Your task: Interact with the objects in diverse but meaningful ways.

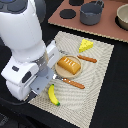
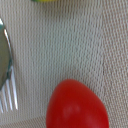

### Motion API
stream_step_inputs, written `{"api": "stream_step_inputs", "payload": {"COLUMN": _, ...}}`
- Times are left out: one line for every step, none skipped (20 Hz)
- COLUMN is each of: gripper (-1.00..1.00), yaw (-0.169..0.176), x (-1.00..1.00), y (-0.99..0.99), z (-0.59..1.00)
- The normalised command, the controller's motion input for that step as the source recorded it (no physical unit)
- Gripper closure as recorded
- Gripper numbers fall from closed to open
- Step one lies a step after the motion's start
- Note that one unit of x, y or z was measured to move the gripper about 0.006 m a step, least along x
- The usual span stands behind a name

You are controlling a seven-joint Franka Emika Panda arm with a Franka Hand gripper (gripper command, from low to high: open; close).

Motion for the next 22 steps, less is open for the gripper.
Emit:
{"api": "stream_step_inputs", "payload": {"gripper": -1.00, "yaw": -0.105, "x": 0.57, "y": -0.05, "z": 0.13}}
{"api": "stream_step_inputs", "payload": {"gripper": -1.00, "yaw": -0.092, "x": 0.37, "y": -0.02, "z": 0.00}}
{"api": "stream_step_inputs", "payload": {"gripper": -1.00, "yaw": -0.057, "x": 0.30, "y": -0.13, "z": 0.00}}
{"api": "stream_step_inputs", "payload": {"gripper": -1.00, "yaw": -0.064, "x": 0.38, "y": -0.14, "z": 0.00}}
{"api": "stream_step_inputs", "payload": {"gripper": -1.00, "yaw": -0.066, "x": 0.51, "y": -0.19, "z": 0.00}}
{"api": "stream_step_inputs", "payload": {"gripper": -1.00, "yaw": -0.073, "x": 0.53, "y": -0.19, "z": 0.00}}
{"api": "stream_step_inputs", "payload": {"gripper": -1.00, "yaw": -0.072, "x": 0.53, "y": -0.23, "z": 0.00}}
{"api": "stream_step_inputs", "payload": {"gripper": -1.00, "yaw": -0.072, "x": 0.53, "y": -0.24, "z": 0.00}}
{"api": "stream_step_inputs", "payload": {"gripper": -1.00, "yaw": -0.075, "x": 0.54, "y": -0.24, "z": 0.00}}
{"api": "stream_step_inputs", "payload": {"gripper": -1.00, "yaw": -0.072, "x": 0.53, "y": -0.22, "z": 0.00}}
{"api": "stream_step_inputs", "payload": {"gripper": -1.00, "yaw": -0.057, "x": 0.43, "y": -0.24, "z": 0.00}}
{"api": "stream_step_inputs", "payload": {"gripper": -1.00, "yaw": -0.044, "x": 0.40, "y": -0.29, "z": 0.00}}
{"api": "stream_step_inputs", "payload": {"gripper": -1.00, "yaw": -0.050, "x": 0.48, "y": -0.31, "z": 0.00}}
{"api": "stream_step_inputs", "payload": {"gripper": -1.00, "yaw": -0.066, "x": 0.60, "y": -0.26, "z": 0.08}}
{"api": "stream_step_inputs", "payload": {"gripper": -1.00, "yaw": -0.069, "x": 0.67, "y": -0.26, "z": 0.13}}
{"api": "stream_step_inputs", "payload": {"gripper": -1.00, "yaw": -0.081, "x": 0.77, "y": -0.26, "z": 0.21}}
{"api": "stream_step_inputs", "payload": {"gripper": -1.00, "yaw": -0.087, "x": 0.77, "y": -0.25, "z": 0.19}}
{"api": "stream_step_inputs", "payload": {"gripper": -1.00, "yaw": -0.083, "x": 0.77, "y": -0.24, "z": 0.16}}
{"api": "stream_step_inputs", "payload": {"gripper": -1.00, "yaw": -0.074, "x": 0.71, "y": -0.27, "z": 0.11}}
{"api": "stream_step_inputs", "payload": {"gripper": -1.00, "yaw": -0.061, "x": 0.64, "y": -0.25, "z": 0.05}}
{"api": "stream_step_inputs", "payload": {"gripper": -1.00, "yaw": -0.042, "x": 0.63, "y": -0.24, "z": 0.01}}
{"api": "stream_step_inputs", "payload": {"gripper": -1.00, "yaw": -0.029, "x": 0.57, "y": -0.30, "z": 0.00}}
